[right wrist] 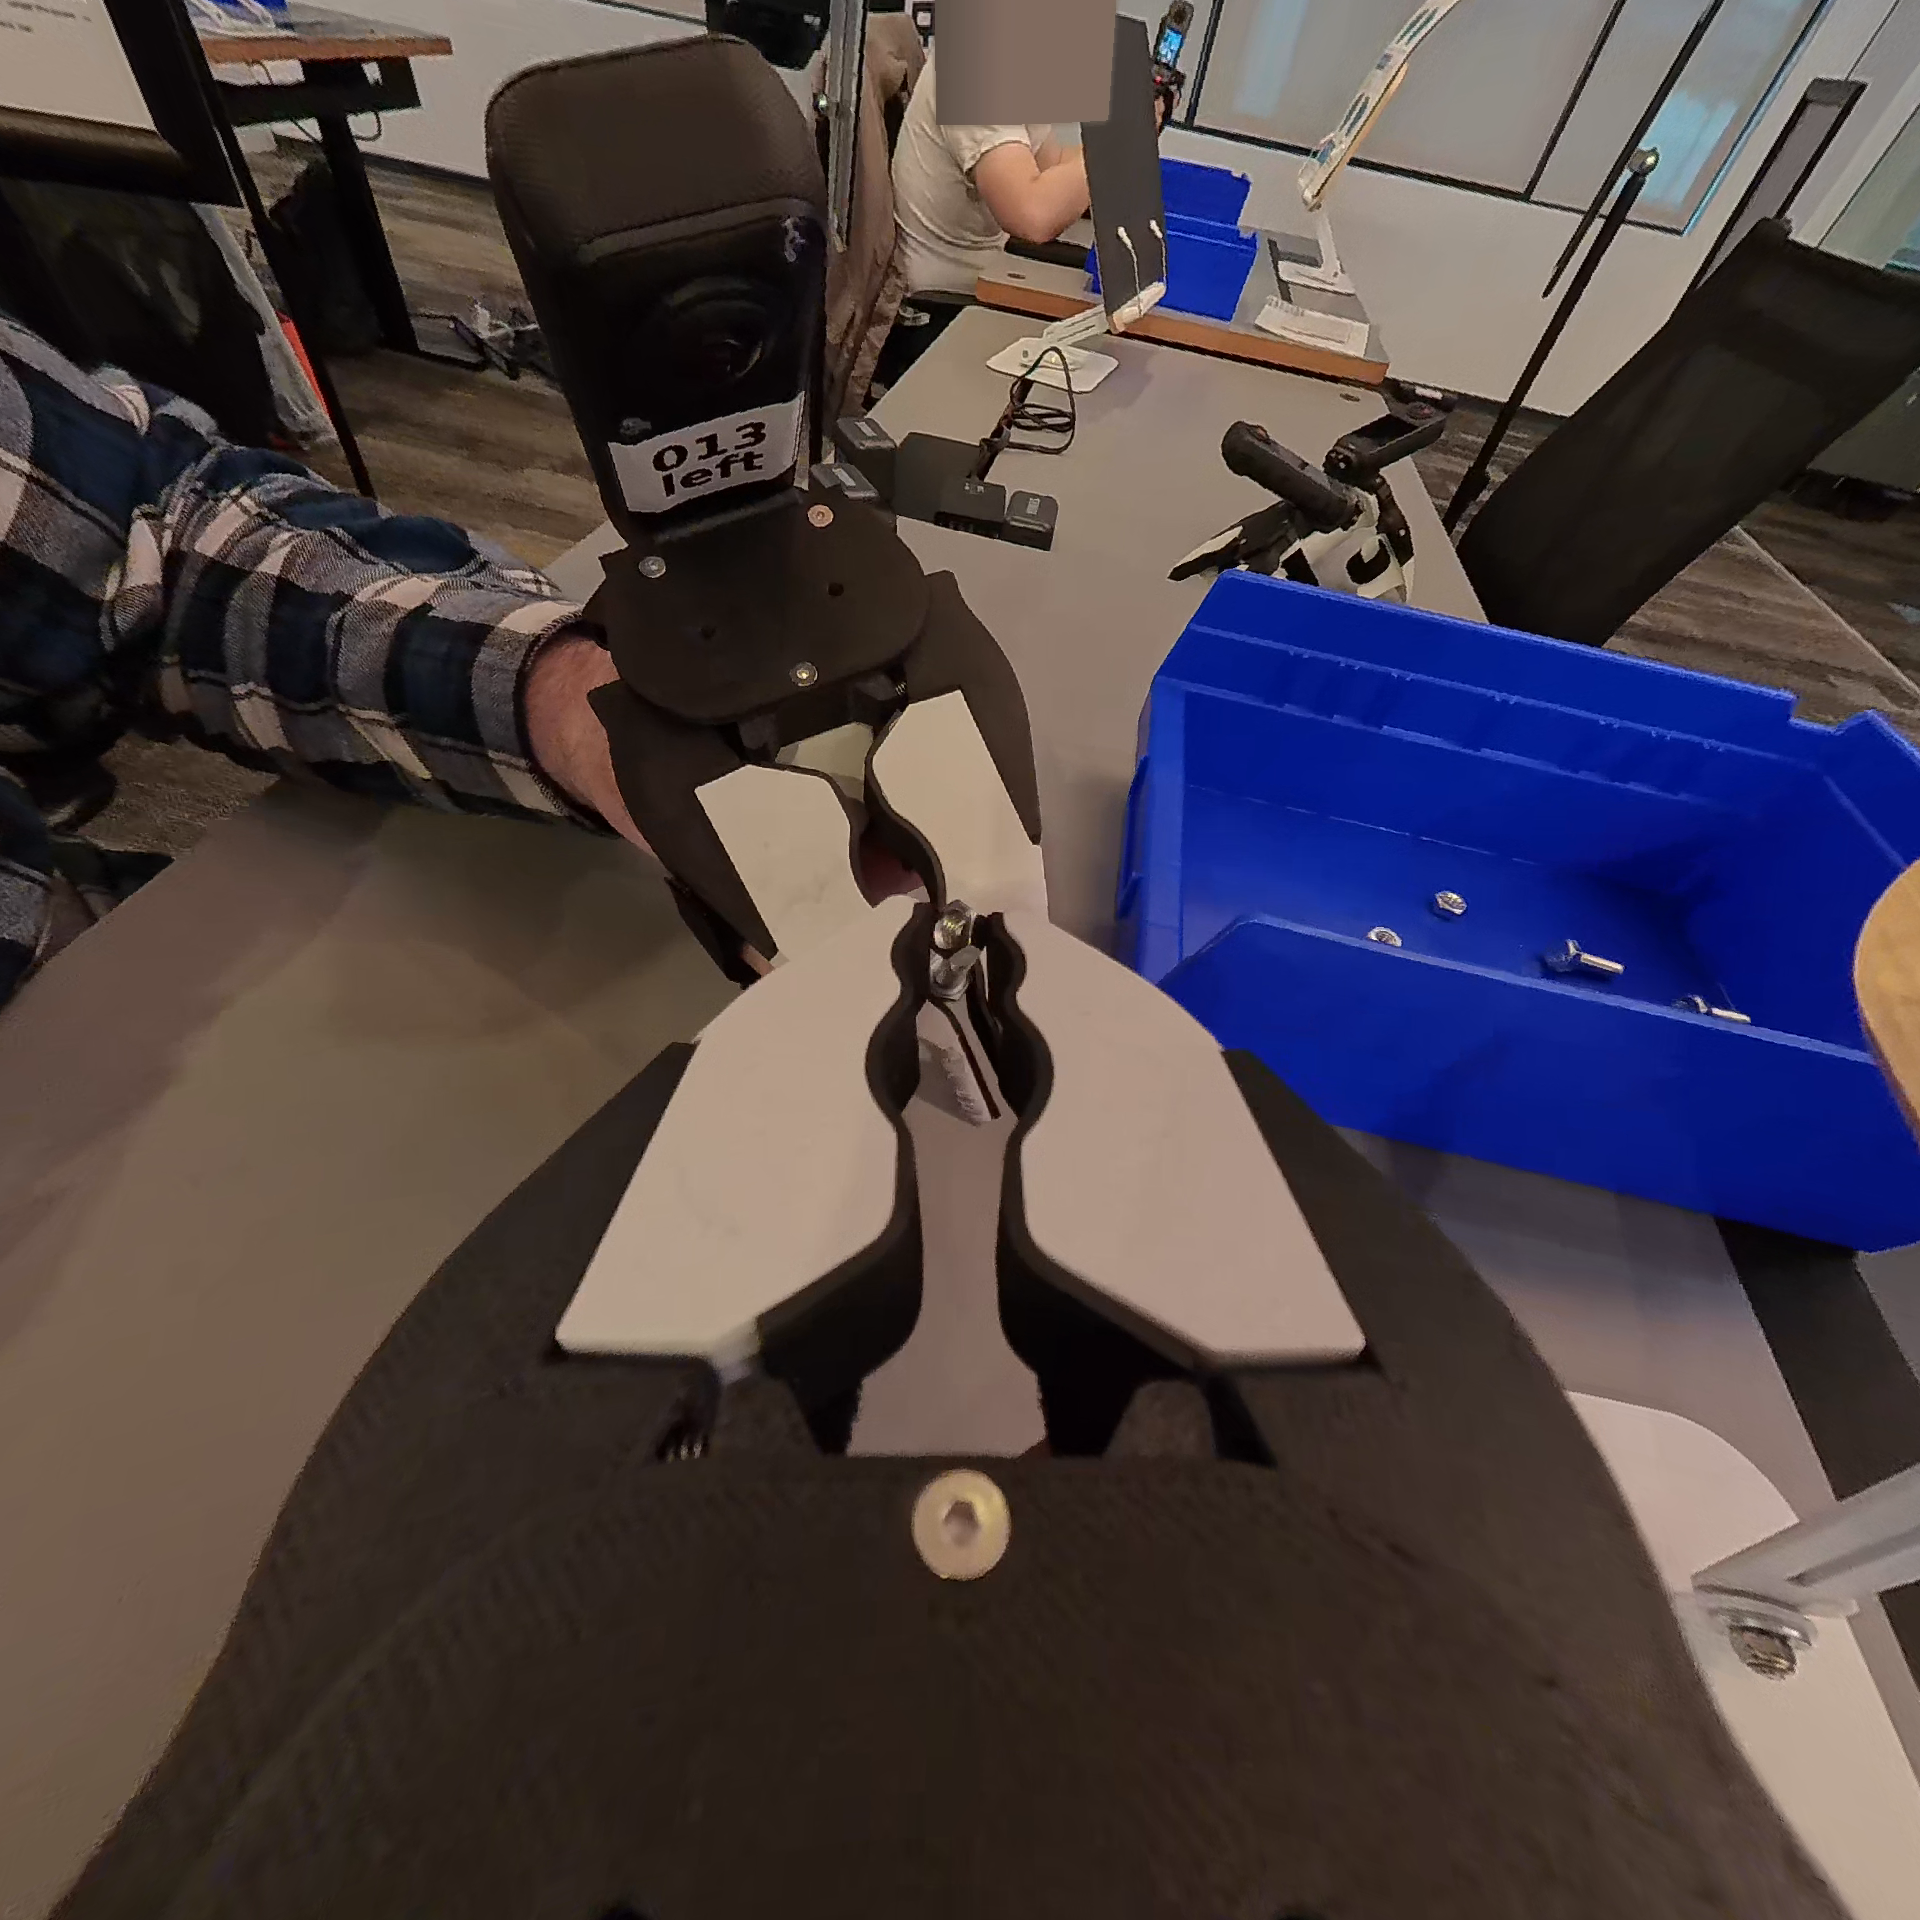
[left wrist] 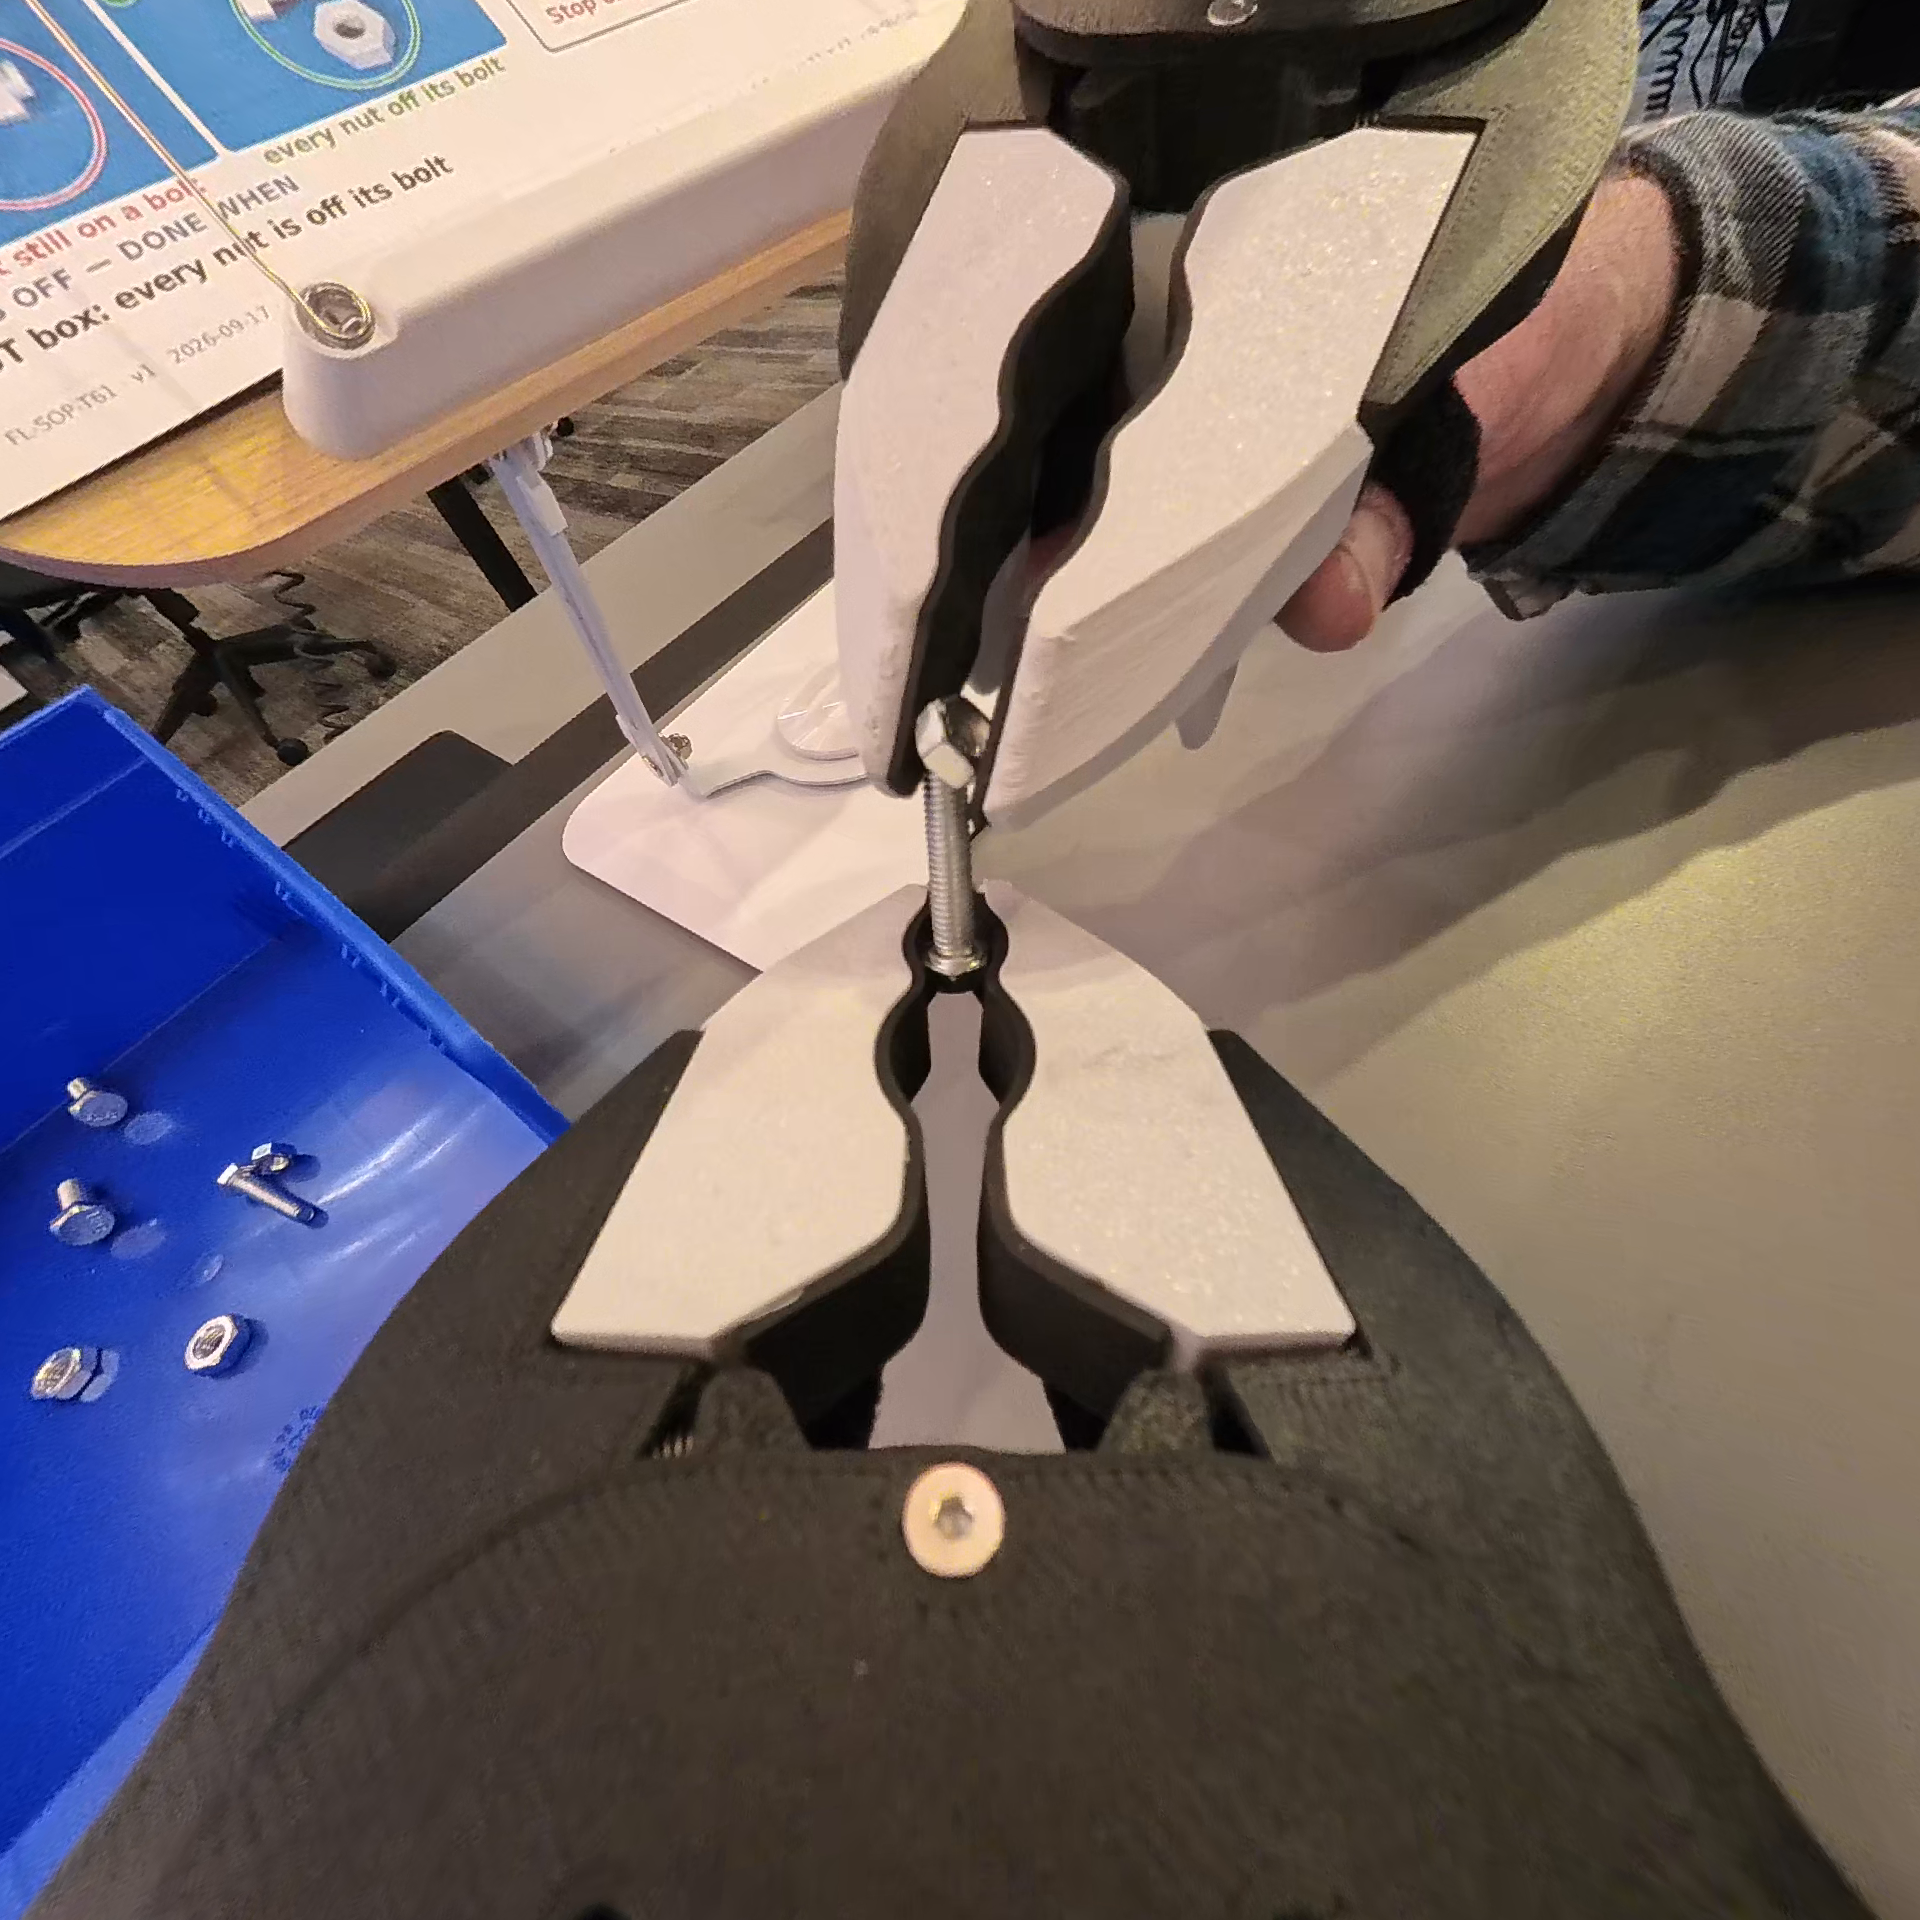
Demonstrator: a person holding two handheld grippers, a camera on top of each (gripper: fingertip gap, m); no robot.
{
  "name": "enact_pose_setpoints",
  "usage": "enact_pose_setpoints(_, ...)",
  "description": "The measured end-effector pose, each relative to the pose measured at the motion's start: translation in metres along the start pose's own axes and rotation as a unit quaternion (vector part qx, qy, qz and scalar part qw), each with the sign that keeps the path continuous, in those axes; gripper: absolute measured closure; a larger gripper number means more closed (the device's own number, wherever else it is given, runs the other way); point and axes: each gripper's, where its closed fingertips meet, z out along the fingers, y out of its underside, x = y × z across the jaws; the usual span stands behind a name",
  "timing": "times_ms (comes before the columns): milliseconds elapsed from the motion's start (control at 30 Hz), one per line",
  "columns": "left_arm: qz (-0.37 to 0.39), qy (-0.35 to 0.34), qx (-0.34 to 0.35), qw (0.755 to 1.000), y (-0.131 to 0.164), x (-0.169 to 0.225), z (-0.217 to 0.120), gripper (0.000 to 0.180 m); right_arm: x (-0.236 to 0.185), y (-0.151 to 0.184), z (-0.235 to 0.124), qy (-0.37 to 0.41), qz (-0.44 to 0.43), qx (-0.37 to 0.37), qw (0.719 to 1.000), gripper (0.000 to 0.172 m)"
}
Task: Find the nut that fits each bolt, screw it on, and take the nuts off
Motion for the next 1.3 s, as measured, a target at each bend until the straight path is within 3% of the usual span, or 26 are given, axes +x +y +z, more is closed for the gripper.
enact_pose_setpoints(433, -0.002, 0.014, 0.000, 1.000, -0.001, 0.003, -0.001, 0.177, -0.002, -0.003, -0.004, -0.036, 0.061, 0.036, 0.997, 0.162)
enact_pose_setpoints(1000, 0.145, -0.046, 0.014, 0.988, -0.016, 0.007, -0.012, 0.177, -0.015, -0.011, -0.017, -0.130, 0.140, 0.085, 0.978, 0.161)
enact_pose_setpoints(1300, 0.139, -0.042, 0.013, 0.989, -0.016, 0.007, -0.011, 0.177, -0.017, -0.012, -0.020, -0.139, 0.140, 0.095, 0.976, 0.161)
